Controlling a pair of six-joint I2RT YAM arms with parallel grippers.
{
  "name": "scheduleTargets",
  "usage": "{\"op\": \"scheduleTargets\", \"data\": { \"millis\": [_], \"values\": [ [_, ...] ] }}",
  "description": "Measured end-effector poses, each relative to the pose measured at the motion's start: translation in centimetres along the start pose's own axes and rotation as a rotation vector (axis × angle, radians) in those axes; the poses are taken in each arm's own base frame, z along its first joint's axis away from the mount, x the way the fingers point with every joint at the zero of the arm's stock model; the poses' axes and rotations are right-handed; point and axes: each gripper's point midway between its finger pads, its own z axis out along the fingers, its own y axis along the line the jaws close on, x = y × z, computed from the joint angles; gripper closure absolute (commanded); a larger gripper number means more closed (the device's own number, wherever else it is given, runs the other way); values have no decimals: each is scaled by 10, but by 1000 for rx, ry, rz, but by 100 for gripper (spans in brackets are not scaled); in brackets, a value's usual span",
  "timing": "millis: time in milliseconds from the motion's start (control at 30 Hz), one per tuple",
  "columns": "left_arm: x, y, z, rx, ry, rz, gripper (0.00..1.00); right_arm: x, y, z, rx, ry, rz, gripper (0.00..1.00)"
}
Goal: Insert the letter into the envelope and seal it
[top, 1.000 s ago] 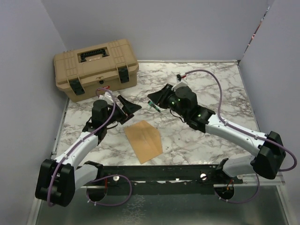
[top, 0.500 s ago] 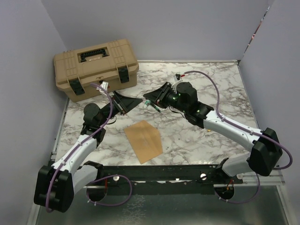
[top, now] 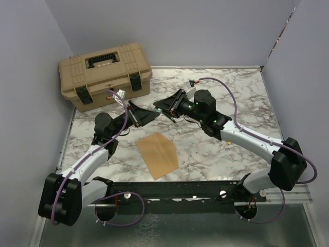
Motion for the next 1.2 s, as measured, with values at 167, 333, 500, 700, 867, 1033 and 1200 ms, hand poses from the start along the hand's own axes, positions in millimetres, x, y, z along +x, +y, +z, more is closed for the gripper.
{"op": "scheduleTargets", "data": {
  "millis": [167,333,500,700,867,1033,1200],
  "values": [
    [4,0,2,8,18,-21,47,5,-9,4,5,18,10,100],
    [5,6,3,-4,28,-50,71,8,-16,6,17,31,21,100],
    [6,5,4,2,34,-63,100,10,-21,7,25,37,21,98],
    [11,5,3,10,61,-50,100,9,-22,5,15,63,-11,48],
    [20,2,1,33,117,6,100,5,-17,-9,-40,147,-69,38],
    [25,-4,-1,61,172,60,100,7,3,-31,-139,230,-145,39],
    [31,-9,-3,87,225,107,100,26,5,-41,-198,353,-188,38]
  ]
}}
